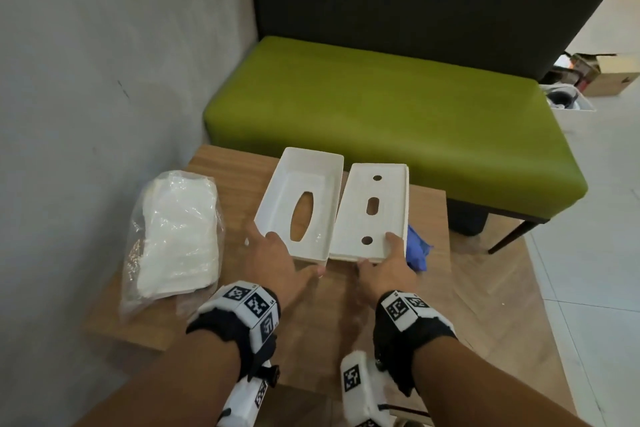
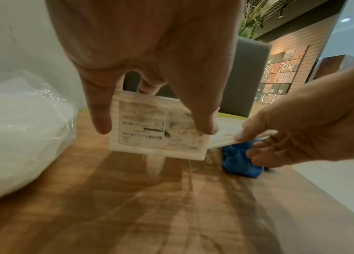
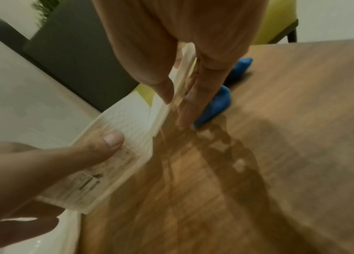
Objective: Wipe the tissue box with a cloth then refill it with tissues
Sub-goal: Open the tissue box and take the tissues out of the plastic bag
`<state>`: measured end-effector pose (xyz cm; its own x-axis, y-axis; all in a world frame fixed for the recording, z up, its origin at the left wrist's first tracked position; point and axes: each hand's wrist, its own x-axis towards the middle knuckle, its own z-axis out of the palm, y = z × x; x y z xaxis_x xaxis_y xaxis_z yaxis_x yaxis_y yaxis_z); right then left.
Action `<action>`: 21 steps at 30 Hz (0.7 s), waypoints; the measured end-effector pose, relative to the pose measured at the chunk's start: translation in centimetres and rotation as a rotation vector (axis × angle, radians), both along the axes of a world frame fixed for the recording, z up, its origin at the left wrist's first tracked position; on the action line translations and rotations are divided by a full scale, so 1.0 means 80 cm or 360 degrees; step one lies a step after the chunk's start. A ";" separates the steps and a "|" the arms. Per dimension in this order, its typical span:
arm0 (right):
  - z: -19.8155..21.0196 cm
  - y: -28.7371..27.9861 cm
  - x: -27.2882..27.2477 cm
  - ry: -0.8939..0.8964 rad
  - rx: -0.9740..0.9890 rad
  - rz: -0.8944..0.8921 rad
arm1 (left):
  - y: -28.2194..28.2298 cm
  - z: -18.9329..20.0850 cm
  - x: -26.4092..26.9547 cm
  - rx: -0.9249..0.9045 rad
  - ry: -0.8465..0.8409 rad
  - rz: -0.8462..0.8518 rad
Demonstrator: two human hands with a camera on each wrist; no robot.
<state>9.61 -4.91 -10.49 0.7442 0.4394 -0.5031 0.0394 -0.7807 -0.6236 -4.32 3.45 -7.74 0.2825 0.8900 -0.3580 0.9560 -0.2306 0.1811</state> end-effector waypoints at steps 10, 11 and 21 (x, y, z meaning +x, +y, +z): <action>-0.024 -0.017 -0.003 -0.0108 -0.0296 0.0414 | -0.005 -0.029 -0.016 -0.0155 0.0120 -0.0034; -0.020 -0.015 -0.003 -0.0164 -0.0305 0.0433 | -0.004 -0.029 -0.017 -0.0153 0.0132 -0.0056; 0.062 0.076 -0.039 -0.0698 0.0058 0.0827 | 0.083 0.033 -0.048 0.0060 -0.0007 -0.0036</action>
